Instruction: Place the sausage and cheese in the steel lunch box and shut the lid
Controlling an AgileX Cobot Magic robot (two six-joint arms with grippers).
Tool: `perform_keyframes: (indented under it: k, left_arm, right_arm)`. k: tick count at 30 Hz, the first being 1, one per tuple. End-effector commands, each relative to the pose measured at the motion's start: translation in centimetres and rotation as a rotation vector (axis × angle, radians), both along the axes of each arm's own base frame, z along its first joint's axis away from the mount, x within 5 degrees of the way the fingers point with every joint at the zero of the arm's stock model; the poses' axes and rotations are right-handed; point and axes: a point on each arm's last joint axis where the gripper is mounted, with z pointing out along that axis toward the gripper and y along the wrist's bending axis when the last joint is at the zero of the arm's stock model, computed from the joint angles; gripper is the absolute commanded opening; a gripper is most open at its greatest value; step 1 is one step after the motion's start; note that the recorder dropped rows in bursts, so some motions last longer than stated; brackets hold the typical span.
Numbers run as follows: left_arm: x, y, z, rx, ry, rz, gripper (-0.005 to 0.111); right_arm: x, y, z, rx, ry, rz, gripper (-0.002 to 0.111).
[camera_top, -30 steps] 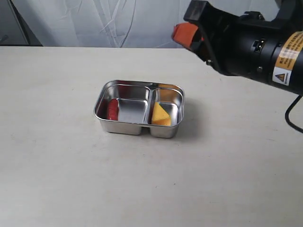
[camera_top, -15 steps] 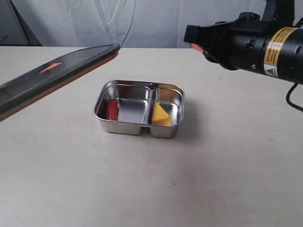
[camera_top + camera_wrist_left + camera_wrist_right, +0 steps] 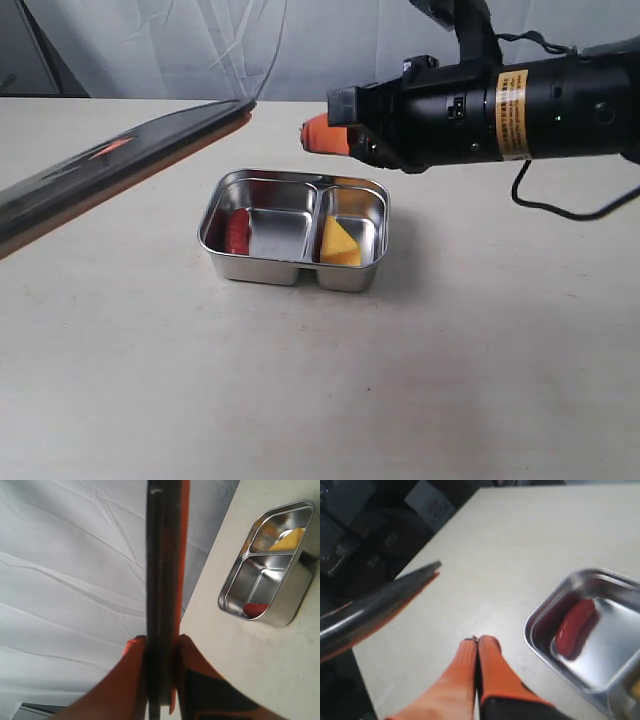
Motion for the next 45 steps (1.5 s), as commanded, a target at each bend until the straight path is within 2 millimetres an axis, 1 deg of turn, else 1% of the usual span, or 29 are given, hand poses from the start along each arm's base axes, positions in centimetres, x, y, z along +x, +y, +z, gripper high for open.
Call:
perform_keyframes:
  k: [1, 5, 7, 9, 10, 13, 17, 20, 23, 31, 34, 37, 41, 43, 45]
  left_arm:
    - [-0.7, 0.1, 0.4, -0.014, -0.033, -0.004, 0.000]
    - [-1.1, 0.5, -0.2, 0.098, -0.027, -0.001, 0.000]
    - [-1.1, 0.7, -0.4, 0.172, -0.032, -0.019, 0.000]
    - [-1.1, 0.7, -0.7, 0.290, -0.061, -0.067, 0.000]
    - [-1.1, 0.7, -0.8, 0.327, -0.069, -0.093, 0.000]
    - [-1.2, 0.6, -0.8, 0.360, -0.082, -0.149, 0.000]
    - [-0.9, 1.0, -0.7, 0.448, -0.152, -0.152, 0.000]
    - [-0.8, 0.9, -0.7, 0.439, -0.166, -0.159, 0.000]
    - [-0.8, 0.8, -0.5, 0.422, -0.189, -0.181, 0.000]
    - [-1.0, 0.4, -0.1, 0.347, -0.217, -0.255, 0.000]
    - [-1.1, 0.2, -0.2, 0.348, -0.219, -0.304, 0.000]
    - [-1.1, 0.3, -0.6, 0.391, -0.210, -0.338, 0.000]
    - [-0.8, 0.6, -1.8, 0.522, -0.173, -0.354, 0.000]
    - [-0.6, 0.8, -2.4, 0.580, -0.141, -0.352, 0.000]
    - [-0.4, 1.0, -2.7, 0.595, -0.123, -0.336, 0.000]
  right_arm:
    - [2.6, -2.4, -0.8, 0.091, 0.209, 0.077, -0.001]
    - [4.3, -5.1, 0.0, 0.403, 0.309, 0.083, -0.001]
    - [5.3, -6.0, -0.8, 0.413, 0.329, 0.042, -0.001]
    - [5.2, -6.1, -2.0, 0.342, 0.351, 0.068, -0.001]
    - [5.2, -5.9, -2.3, 0.318, 0.359, 0.082, -0.001]
    - [4.5, -4.5, -3.3, 0.256, 0.386, 0.150, -0.001]
    - [3.1, -1.9, -3.9, 0.197, 0.405, 0.259, -0.001]
    - [2.4, -0.6, -4.0, 0.185, 0.413, 0.304, -0.001]
    - [2.2, -0.3, -4.0, 0.181, 0.414, 0.316, -0.001]
    - [1.9, -0.4, -4.4, 0.134, 0.412, 0.339, -0.001]
    - [1.8, -0.5, -4.5, 0.114, 0.410, 0.349, -0.001]
    - [1.8, -0.5, -4.6, 0.106, 0.410, 0.353, -0.001]
    - [1.8, -0.5, -4.6, 0.106, 0.410, 0.353, -0.001]
    - [1.8, -0.5, -4.6, 0.104, 0.410, 0.354, -0.001]
    - [1.7, -0.3, -4.6, 0.097, 0.410, 0.363, -0.001]
